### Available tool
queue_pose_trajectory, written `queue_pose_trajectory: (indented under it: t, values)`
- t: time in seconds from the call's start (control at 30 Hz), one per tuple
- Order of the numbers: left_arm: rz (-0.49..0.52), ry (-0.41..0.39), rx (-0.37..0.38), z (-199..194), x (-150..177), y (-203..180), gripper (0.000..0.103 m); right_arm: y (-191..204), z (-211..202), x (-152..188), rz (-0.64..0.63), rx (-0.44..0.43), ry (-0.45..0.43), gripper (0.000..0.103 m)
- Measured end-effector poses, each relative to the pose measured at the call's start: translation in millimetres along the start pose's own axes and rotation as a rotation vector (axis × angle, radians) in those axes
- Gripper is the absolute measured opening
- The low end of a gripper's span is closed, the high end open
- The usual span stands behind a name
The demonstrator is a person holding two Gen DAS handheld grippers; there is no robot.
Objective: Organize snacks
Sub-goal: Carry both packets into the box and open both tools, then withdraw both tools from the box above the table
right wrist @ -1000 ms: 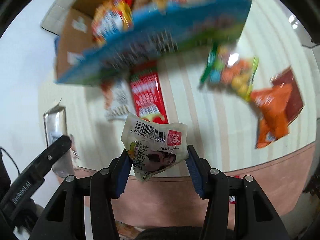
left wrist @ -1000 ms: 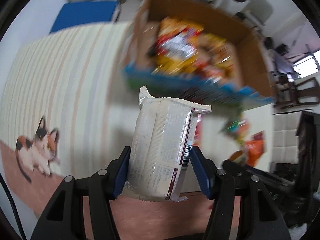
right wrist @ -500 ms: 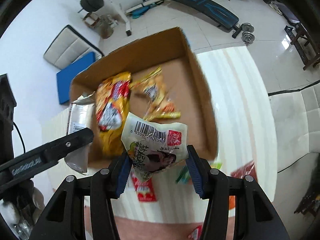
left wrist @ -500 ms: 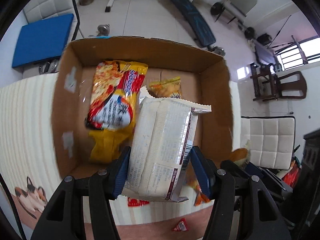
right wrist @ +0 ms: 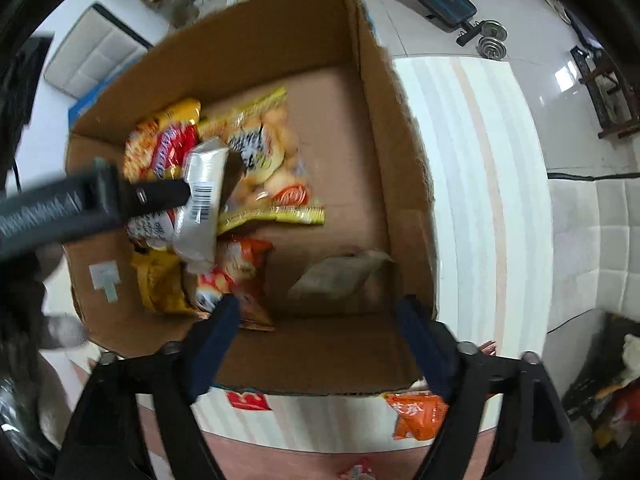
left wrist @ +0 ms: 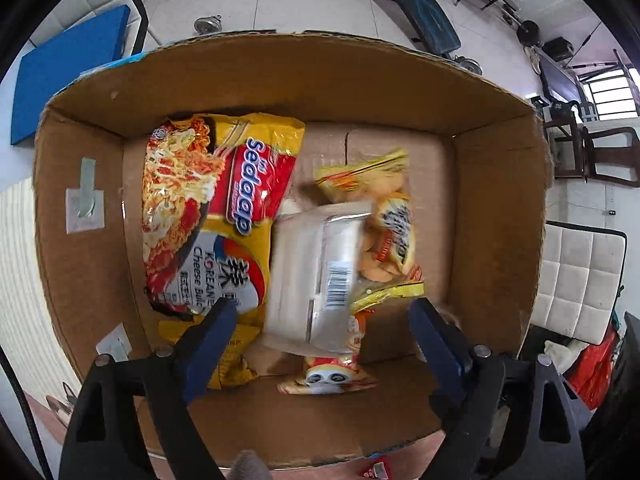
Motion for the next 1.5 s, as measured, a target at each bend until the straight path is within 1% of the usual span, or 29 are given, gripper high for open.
queue_pose_trajectory:
  t: [0.1, 0.17, 0.33, 0.4, 0.43, 0.47, 0.63, 0.83, 0.97, 1.1, 1.2, 1.37, 1.43, 1.5]
  values:
    - [0.002, -0.008, -0.001, -1, 0, 3, 0.088, -2, 1, 0, -0.006, 0.014, -0.002, 0.087]
    - [0.008, -0.008, 0.006, -1, 2, 4, 0.088, -1, -2, -2, -0.015, 0.031, -0.009, 0.089]
    - [-0.002, -0.031, -0.005, -5, 14, 13, 0.088, 3, -10, 1, -0.015, 0.046, -0.023, 0.090]
    - [0.011, -0.060, -0.023, -9, 20, 18, 0.088, 4, -13, 2, -0.016, 0.043, -0.028, 0.090]
    - [0.021, -0.090, -0.057, -14, 25, 24, 0.088, 5, -15, 2, -0.015, 0.041, -0.032, 0.090]
    - [0.028, -0.111, -0.073, -17, 29, 27, 0.088, 6, -17, 3, -0.015, 0.040, -0.042, 0.090]
    - [0.027, -0.204, -0.091, -37, 56, 41, 0.088, 11, -31, 13, -0.039, 0.059, -0.104, 0.090]
    - [0.024, -0.325, -0.109, -65, 89, 47, 0.088, 24, -57, 35, -0.072, 0.080, -0.210, 0.090]
    - [0.023, -0.397, -0.132, -82, 111, 53, 0.088, 31, -69, 52, -0.077, 0.074, -0.250, 0.090]
    - [0.009, -0.461, -0.134, -98, 133, 57, 0.088, 37, -84, 70, -0.091, 0.078, -0.291, 0.090]
    - [0.006, -0.497, -0.137, -110, 147, 59, 0.088, 41, -97, 84, -0.105, 0.078, -0.325, 0.090]
    - [0.000, -0.540, -0.125, -123, 174, 57, 0.088, 49, -115, 107, -0.117, 0.045, -0.351, 0.090]
    - [-0.004, -0.559, -0.132, -127, 186, 56, 0.088, 51, -121, 117, -0.120, 0.039, -0.357, 0.090]
    - [-0.007, -0.561, -0.126, -127, 196, 56, 0.088, 51, -126, 128, -0.121, 0.029, -0.363, 0.090]
Point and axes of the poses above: each gripper's, at about its wrist camera, not at the fingertips, and z roughly the way its jaws point, y to its left, x to its underside, the point moved 7 cm from there along z, roughly the way its jaws point, and after that the axes turned 4 degrees about -z, right-handed, at the moved point
